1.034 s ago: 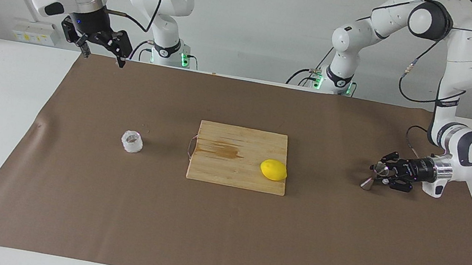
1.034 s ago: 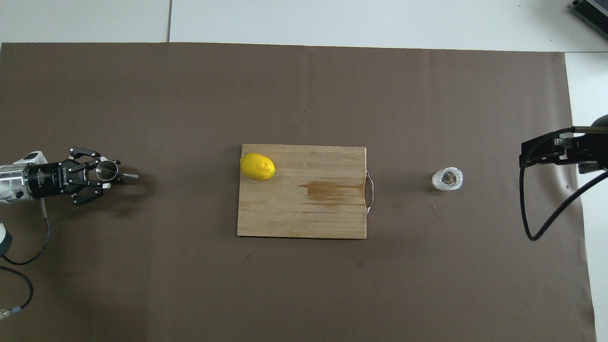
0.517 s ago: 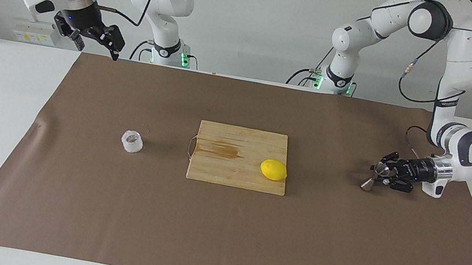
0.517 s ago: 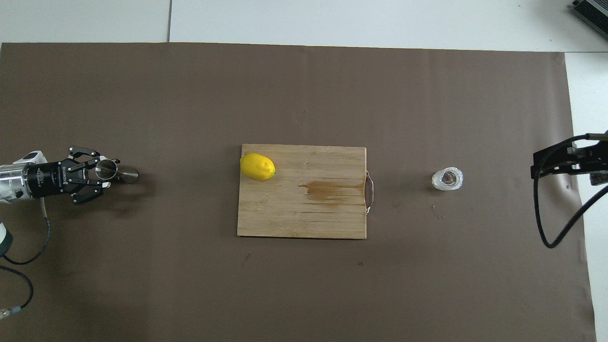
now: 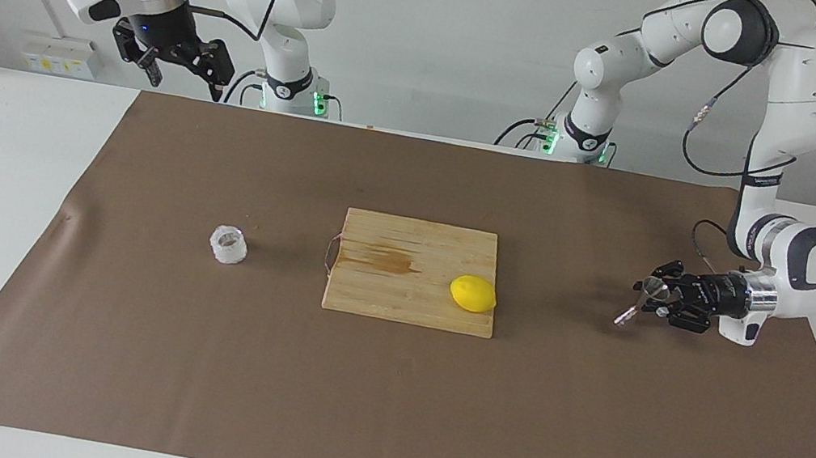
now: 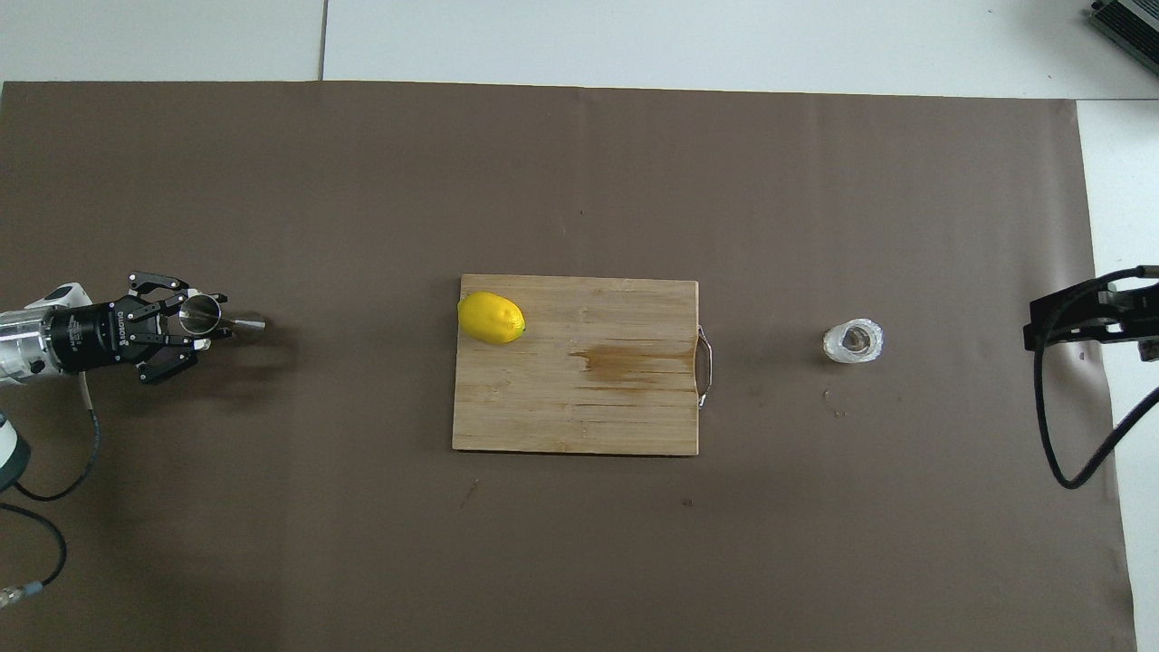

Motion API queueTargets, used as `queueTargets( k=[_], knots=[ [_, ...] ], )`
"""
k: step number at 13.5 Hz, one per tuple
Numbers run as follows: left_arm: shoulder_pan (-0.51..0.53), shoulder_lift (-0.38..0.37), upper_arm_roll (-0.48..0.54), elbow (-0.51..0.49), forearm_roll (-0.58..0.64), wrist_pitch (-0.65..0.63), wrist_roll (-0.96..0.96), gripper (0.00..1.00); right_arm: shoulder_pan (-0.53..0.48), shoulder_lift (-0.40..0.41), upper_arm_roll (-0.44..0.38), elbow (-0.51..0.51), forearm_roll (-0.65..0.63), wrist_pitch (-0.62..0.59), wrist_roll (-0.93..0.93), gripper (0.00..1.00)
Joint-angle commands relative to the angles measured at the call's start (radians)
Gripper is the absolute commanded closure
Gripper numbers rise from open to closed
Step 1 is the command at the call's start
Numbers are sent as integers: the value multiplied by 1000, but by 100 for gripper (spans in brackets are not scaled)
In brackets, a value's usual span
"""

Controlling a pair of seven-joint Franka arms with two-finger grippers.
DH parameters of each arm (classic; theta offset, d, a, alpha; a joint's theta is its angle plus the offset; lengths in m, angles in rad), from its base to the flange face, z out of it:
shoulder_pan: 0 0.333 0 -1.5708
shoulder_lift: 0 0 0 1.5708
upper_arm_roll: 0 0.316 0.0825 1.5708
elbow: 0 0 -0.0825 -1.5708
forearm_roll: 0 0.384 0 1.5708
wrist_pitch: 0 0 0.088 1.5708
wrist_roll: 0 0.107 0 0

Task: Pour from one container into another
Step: 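Lift the metal cup with the left gripper and carry it over the board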

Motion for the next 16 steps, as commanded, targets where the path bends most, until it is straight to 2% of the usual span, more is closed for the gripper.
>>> queueTargets(
  k=[1, 4, 8, 12, 16],
  knots=[
    [-78, -90, 16, -39, -53, 29, -66, 100, -21, -35, 11, -48, 30, 36, -21, 0],
    [-175, -160, 16, -85, -110, 113, -117, 100, -8, -34, -1, -48, 36, 37, -21, 0],
    [-331, -259, 16, -196, -264, 253, -117, 100, -10, -34, -1, -48, 36, 38, -21, 0],
    [-460, -263, 14, -198, -378, 317, -105, 100, 33, -35, -49, -48, 38, 38, -21, 0],
    [-560, -247, 16, -199, -472, 360, -62, 100, 25, -37, -50, -55, 36, 37, -22, 0]
  ],
)
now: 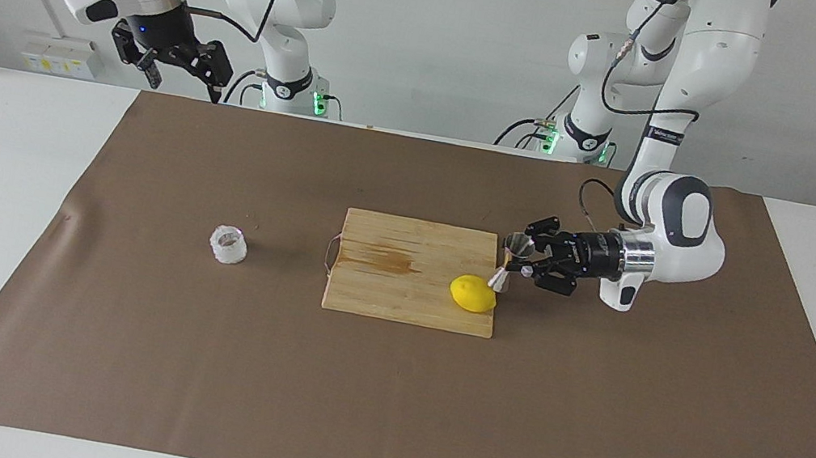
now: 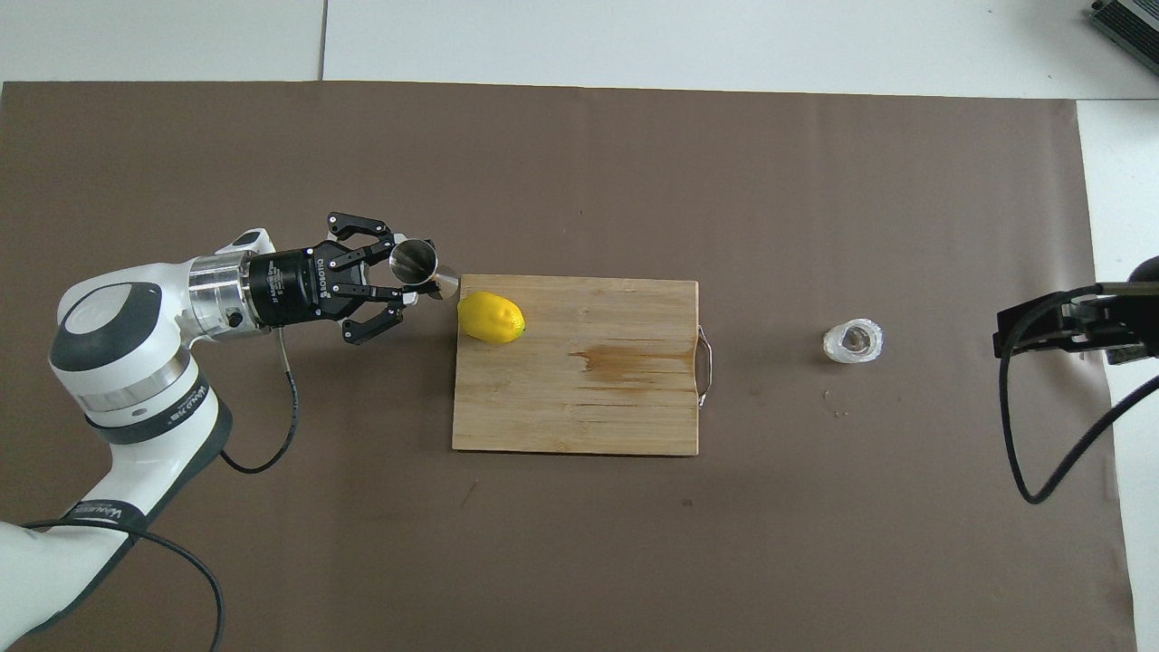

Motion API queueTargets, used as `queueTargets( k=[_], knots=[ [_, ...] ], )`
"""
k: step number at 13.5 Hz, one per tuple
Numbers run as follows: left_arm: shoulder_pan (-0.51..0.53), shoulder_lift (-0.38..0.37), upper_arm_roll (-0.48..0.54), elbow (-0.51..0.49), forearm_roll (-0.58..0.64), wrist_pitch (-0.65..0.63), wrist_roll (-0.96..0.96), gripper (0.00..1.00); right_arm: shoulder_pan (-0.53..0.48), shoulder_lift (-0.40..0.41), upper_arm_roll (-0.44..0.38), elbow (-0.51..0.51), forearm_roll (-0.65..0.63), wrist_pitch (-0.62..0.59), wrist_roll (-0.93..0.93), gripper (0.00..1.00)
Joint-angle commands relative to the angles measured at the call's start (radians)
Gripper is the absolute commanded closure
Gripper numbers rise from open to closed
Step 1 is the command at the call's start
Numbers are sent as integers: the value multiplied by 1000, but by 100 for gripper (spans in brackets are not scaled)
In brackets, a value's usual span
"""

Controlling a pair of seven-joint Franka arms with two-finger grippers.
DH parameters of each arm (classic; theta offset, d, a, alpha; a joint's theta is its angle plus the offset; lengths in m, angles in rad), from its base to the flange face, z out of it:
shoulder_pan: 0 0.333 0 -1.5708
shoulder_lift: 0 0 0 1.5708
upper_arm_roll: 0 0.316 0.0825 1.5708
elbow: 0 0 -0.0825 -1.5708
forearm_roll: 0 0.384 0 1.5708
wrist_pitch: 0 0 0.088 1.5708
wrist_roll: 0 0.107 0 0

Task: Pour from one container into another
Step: 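Lift the metal cup with the left gripper and carry it over the board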

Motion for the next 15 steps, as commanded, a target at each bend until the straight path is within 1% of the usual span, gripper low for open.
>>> queueTargets(
  k=[1, 3, 5, 9, 12, 15],
  knots=[
    [-71, -10, 17, -32, -77, 48, 50, 100, -2, -28, -11, -36, 25, 22, -21, 0],
    [-150, -5, 15, -50, -170, 135, 118, 100, -2, -28, -9, -36, 25, 22, -21, 0],
    [-213, 4, 17, -59, -271, 194, 169, 100, -2, -28, -9, -38, 27, 22, -21, 0],
    [-310, 9, 15, -65, -365, 295, 183, 100, -5, -34, -11, -49, 25, 22, -18, 0],
    [-362, 10, 15, -102, -478, 315, 246, 100, -5, -34, -11, -49, 25, 24, -16, 0],
    [-370, 22, 14, -114, -493, 330, 271, 100, -5, -34, -11, -50, 25, 24, -15, 0]
  ],
)
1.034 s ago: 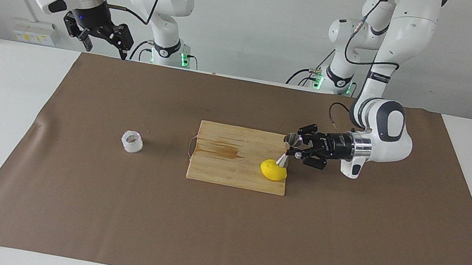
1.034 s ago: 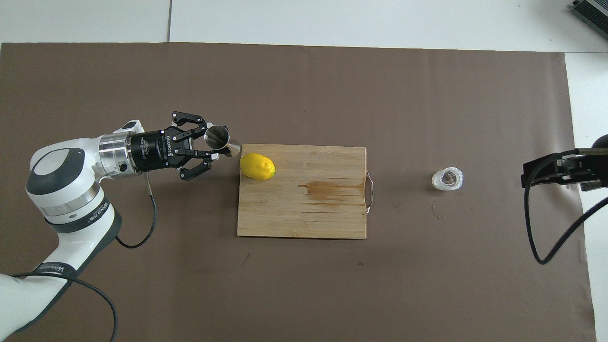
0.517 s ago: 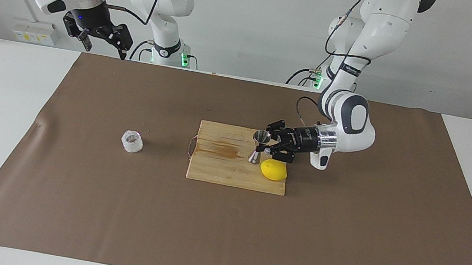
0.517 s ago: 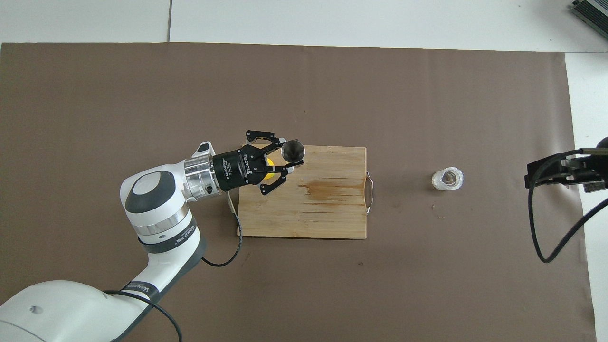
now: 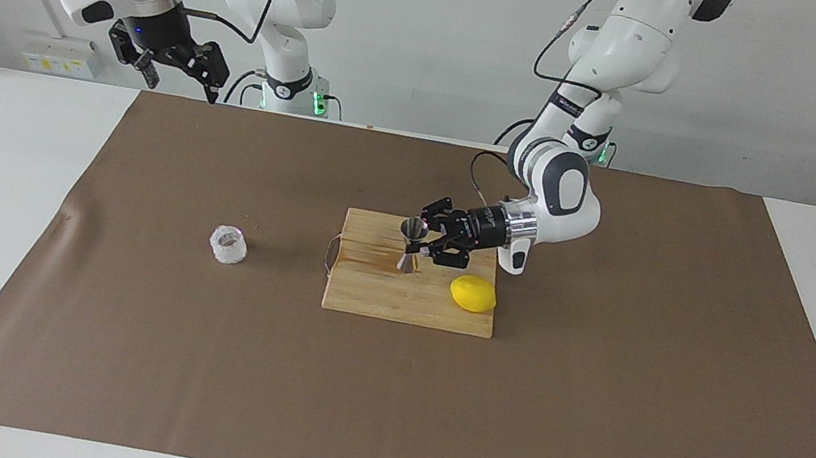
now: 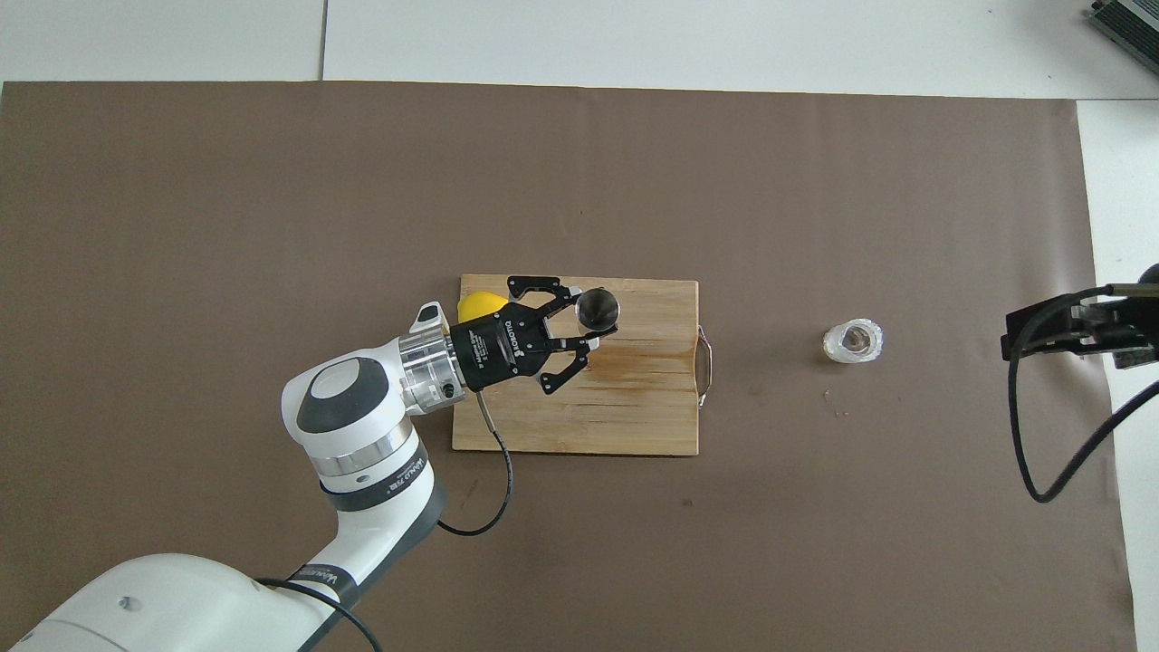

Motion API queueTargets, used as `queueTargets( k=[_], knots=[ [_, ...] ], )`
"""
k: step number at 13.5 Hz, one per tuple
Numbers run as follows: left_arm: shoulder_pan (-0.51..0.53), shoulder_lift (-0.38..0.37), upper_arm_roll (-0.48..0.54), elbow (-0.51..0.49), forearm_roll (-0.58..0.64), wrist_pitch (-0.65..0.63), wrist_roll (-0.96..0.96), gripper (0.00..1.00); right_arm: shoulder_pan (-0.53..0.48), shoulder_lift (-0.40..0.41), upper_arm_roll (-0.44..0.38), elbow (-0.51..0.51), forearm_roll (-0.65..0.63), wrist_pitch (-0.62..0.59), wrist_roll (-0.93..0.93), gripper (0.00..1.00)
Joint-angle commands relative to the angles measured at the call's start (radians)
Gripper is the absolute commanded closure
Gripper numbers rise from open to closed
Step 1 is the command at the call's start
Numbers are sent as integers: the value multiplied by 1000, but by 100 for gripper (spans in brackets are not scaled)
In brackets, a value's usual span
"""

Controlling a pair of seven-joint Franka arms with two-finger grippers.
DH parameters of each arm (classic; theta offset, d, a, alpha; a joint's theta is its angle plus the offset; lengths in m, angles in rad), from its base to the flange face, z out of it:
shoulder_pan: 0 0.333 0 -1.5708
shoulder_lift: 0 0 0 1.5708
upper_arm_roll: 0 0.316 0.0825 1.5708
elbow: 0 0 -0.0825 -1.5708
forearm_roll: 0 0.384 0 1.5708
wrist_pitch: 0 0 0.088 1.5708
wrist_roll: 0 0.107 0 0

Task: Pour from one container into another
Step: 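Lift the metal cup with the left gripper and carry it over the board, then lower the metal cup onto the board and open the left gripper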

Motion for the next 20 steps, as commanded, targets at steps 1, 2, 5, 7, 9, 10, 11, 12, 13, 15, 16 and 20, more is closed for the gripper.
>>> queueTargets(
  k=[1, 2, 5, 7, 9, 10, 11, 12, 13, 15, 16, 20],
  knots=[
    [-33, 7, 13, -15, -36, 33, 25, 100, -5, -30, -6, -40, 25, 24, -16, 0],
    [-36, 10, 13, -18, -54, 42, 25, 100, -5, -32, -6, -42, 25, 22, -16, 0],
    [-44, 14, 13, -26, -82, 54, 25, 100, -5, -33, -6, -43, 25, 21, -19, 0],
    [-50, 23, 13, -26, -83, 58, 25, 100, -5, -33, -6, -45, 25, 19, -19, 0],
    [-52, 28, 13, -26, -83, 58, 27, 100, -5, -36, -6, -51, 25, 18, -19, 0],
    [-52, 30, 12, -28, -85, 58, 27, 100, -5, -41, -6, -58, 25, 18, -21, 0],
    [-52, 30, 13, -28, -85, 58, 27, 100, -5, -44, -6, -66, 25, 18, -21, 0],
    [-53, 31, 12, -29, -88, 58, 27, 100, -5, -45, -6, -68, 25, 16, -21, 0],
    [-59, 37, 13, -29, -89, 58, 27, 100, -5, -47, -6, -69, 25, 16, -21, 0],
    [-59, 40, 12, -29, -89, 58, 27, 100, -5, -48, -6, -71, 25, 13, -21, 0],
    [-61, 42, 13, -29, -89, 58, 27, 100, -5, -48, -6, -71, 25, 13, -21, 0],
    [-64, 45, 13, -32, -89, 58, 28, 95, -5, -48, -6, -71, 25, 15, -19, 0]
  ],
)
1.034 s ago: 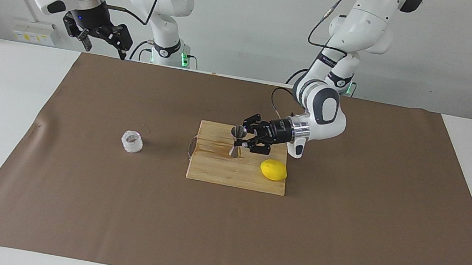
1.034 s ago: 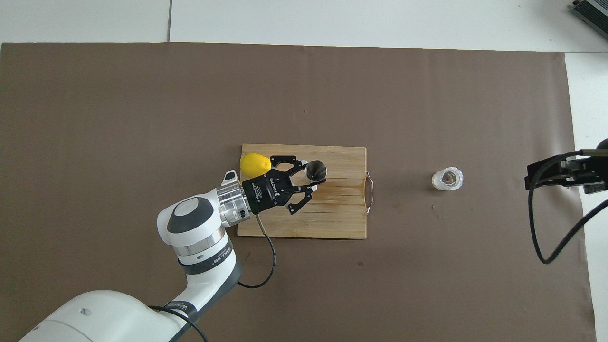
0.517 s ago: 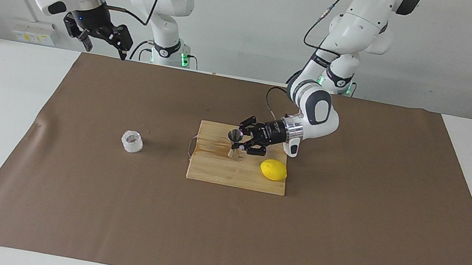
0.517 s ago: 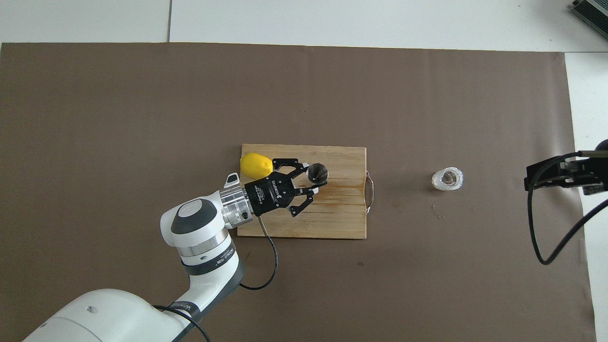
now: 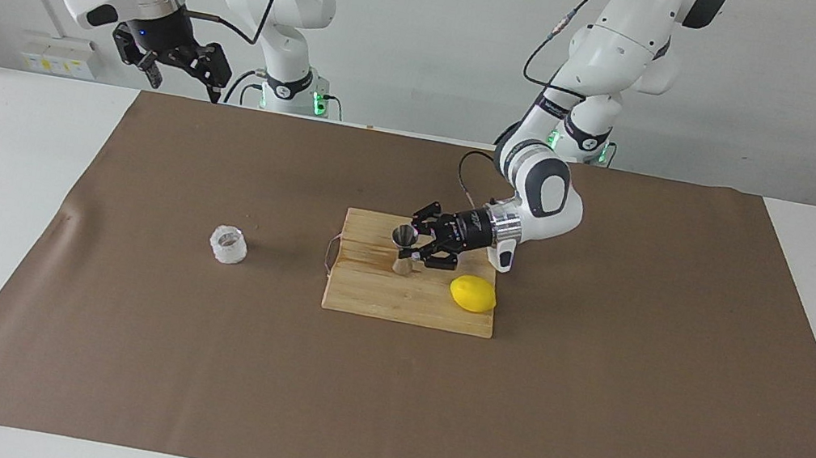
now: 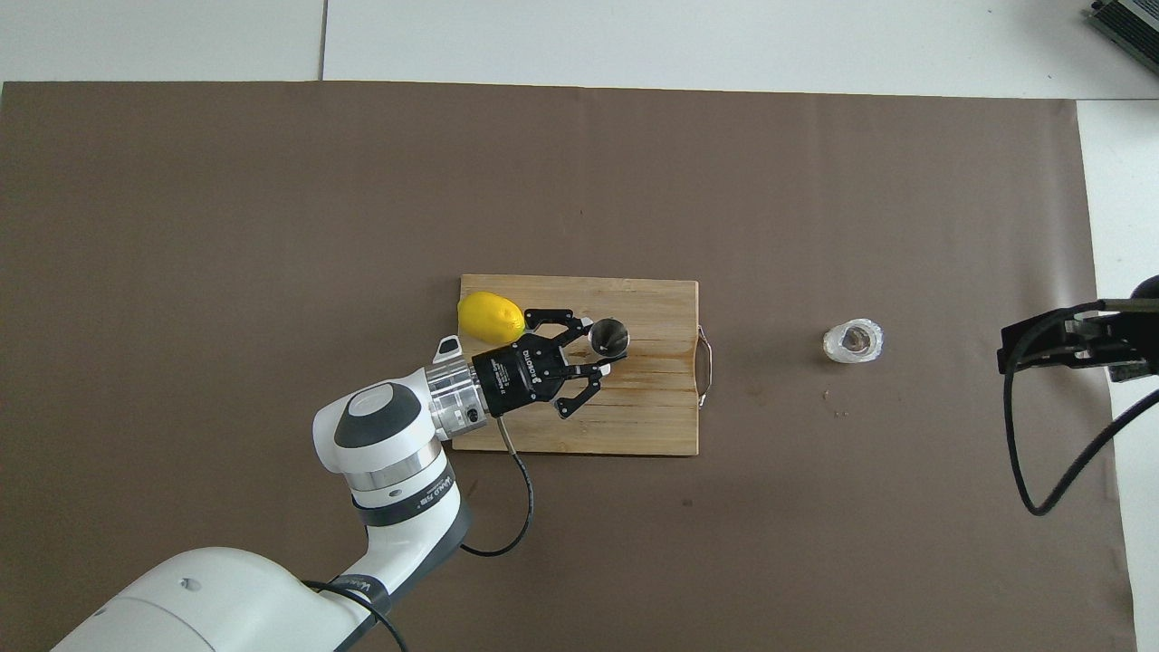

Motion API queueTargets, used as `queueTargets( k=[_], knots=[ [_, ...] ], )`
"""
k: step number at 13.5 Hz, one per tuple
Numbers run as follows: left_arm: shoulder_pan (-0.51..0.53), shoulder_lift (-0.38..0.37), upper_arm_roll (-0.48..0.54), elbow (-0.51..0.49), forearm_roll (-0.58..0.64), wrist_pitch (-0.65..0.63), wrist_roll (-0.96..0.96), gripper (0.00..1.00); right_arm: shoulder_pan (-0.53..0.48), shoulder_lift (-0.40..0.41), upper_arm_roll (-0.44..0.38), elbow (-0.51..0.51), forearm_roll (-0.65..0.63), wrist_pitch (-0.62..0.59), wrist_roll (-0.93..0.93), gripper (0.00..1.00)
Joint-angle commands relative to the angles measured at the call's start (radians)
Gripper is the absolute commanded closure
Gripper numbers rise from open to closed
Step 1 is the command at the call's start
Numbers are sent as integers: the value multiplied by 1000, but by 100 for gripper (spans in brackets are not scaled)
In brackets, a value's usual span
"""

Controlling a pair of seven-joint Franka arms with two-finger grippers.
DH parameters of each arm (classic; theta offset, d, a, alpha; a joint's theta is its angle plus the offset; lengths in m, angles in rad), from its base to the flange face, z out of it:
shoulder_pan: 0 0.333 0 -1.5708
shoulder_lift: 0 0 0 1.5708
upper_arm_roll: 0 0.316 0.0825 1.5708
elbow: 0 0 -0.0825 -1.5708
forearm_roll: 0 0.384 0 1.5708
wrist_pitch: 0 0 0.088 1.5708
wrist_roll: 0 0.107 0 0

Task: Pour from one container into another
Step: 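Lower the metal cup onto the board and open the left gripper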

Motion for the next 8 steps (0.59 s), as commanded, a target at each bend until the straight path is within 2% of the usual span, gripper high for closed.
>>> queueTargets(
  k=[1, 3, 8],
  knots=[
    [-22, -6, 12, -12, -34, 12, 18, 94, -5, -26, -6, -31, 25, 16, -21, 0],
    [-22, -3, 12, -12, -32, 13, 19, 74, -4, -26, -6, -31, 25, 18, -19, 0],
    [-20, -2, 12, -12, -32, 13, 19, 67, -4, -26, -6, -31, 25, 18, -21, 0]
  ],
)
